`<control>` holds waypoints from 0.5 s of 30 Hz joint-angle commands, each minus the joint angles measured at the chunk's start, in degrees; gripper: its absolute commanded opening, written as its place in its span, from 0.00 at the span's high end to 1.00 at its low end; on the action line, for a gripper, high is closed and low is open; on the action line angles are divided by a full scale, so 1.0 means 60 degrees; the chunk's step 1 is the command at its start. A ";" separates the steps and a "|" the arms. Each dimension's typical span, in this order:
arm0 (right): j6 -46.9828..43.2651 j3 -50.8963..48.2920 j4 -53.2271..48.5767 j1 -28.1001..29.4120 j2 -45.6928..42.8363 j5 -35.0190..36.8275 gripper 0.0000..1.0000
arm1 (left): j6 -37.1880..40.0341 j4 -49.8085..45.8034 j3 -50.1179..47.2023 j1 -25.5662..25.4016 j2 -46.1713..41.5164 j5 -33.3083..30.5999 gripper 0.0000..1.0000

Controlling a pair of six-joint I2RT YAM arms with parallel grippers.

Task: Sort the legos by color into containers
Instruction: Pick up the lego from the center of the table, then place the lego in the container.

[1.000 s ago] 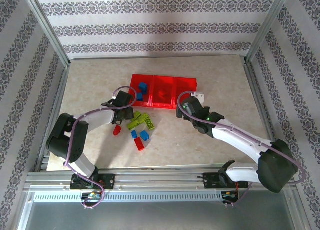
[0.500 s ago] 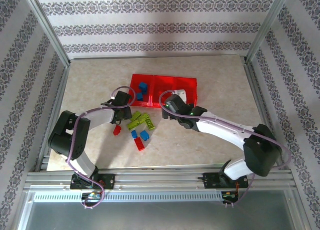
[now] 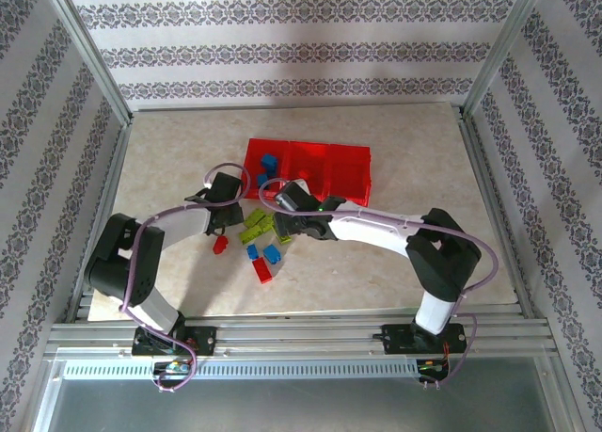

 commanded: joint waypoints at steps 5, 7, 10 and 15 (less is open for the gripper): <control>0.0025 0.0353 -0.0255 0.0143 0.0478 -0.0802 0.24 | 0.0000 0.0076 0.0108 0.0112 -0.1296 -0.0129 0.80; 0.0023 0.0413 -0.0268 0.0174 0.0574 -0.0873 0.26 | 0.0031 0.0090 0.0245 0.0120 -0.1481 -0.0153 0.80; 0.0043 0.0501 -0.0298 0.0229 0.0709 -0.0904 0.27 | 0.0166 0.0182 0.0567 0.0113 -0.1612 -0.0178 0.80; 0.0091 0.0423 -0.0197 0.0277 0.0688 -0.0870 0.27 | 0.0471 0.0697 0.1424 0.0108 -0.1259 0.0289 0.80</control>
